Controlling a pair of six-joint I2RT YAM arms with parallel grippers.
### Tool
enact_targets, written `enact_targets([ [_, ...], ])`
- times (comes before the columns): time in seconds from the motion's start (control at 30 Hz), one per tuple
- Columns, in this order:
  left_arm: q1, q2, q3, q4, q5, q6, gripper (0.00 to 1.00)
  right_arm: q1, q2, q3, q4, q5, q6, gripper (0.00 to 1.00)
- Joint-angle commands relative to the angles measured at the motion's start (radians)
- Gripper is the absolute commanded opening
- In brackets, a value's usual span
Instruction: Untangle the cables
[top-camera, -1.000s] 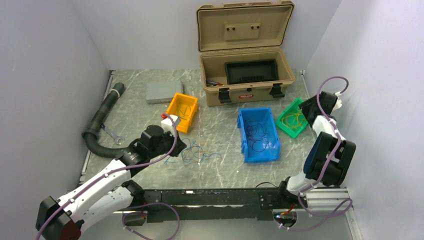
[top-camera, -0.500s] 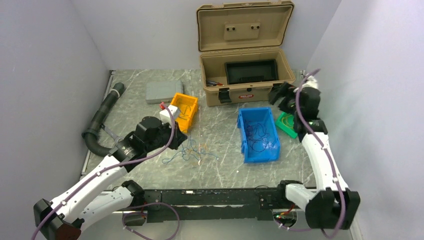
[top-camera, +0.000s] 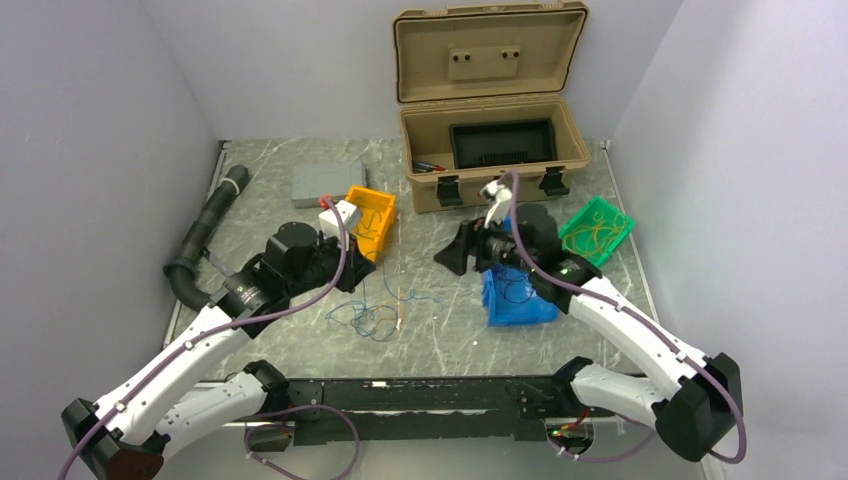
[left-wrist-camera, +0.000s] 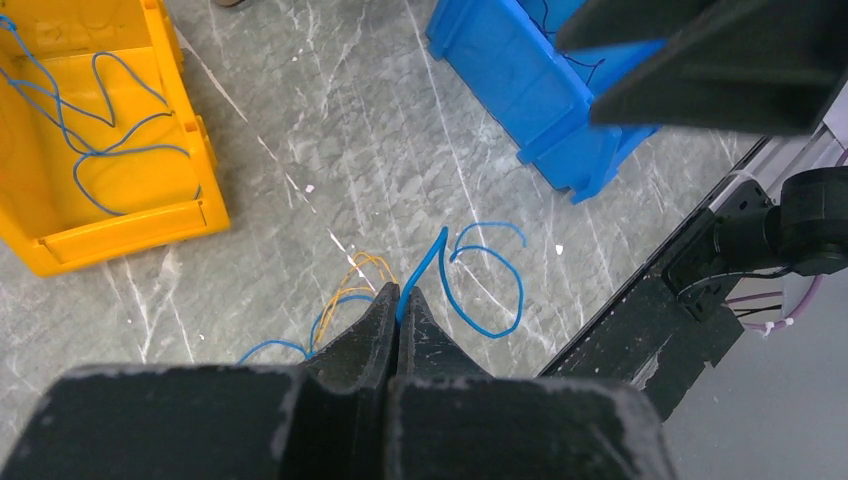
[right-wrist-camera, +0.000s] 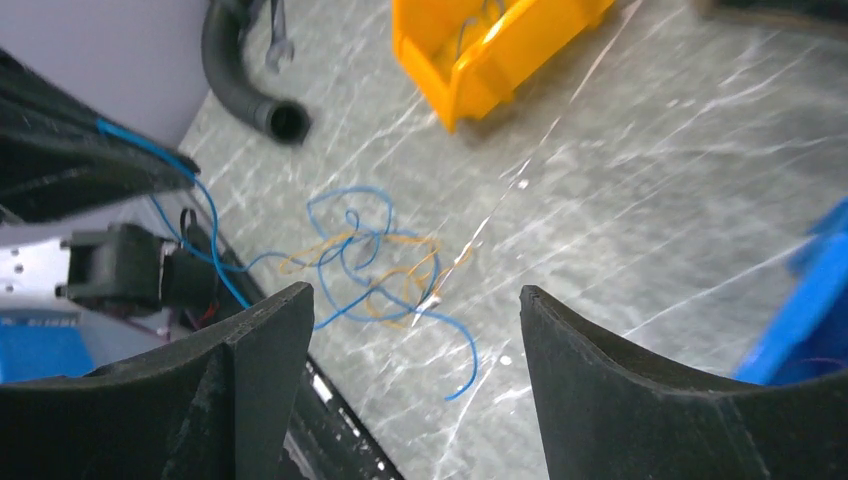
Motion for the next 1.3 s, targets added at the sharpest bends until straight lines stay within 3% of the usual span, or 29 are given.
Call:
enact_targets([
  [0.0, -0.004, -0.017, 0.009, 0.002, -0.001, 0.015, 0.00, 0.121, 0.008, -0.037, 0.088, 0.131, 0.040, 0.77],
  [0.2, -0.004, -0.015, 0.007, -0.019, -0.045, 0.011, 0.00, 0.273, -0.002, -0.114, 0.152, 0.337, 0.131, 0.76],
  [0.63, -0.004, -0.034, -0.055, 0.008, -0.073, -0.028, 0.00, 0.524, 0.080, -0.208, 0.203, 0.612, 0.347, 0.73],
  [0.9, -0.002, -0.040, -0.074, 0.017, -0.081, -0.045, 0.00, 0.576, 0.298, -0.171, 0.240, 0.618, 0.417, 0.69],
  [1.27, -0.001, -0.035, -0.092, 0.022, -0.105, -0.060, 0.00, 0.579, 0.421, -0.173, 0.437, 0.512, 0.379, 0.57],
])
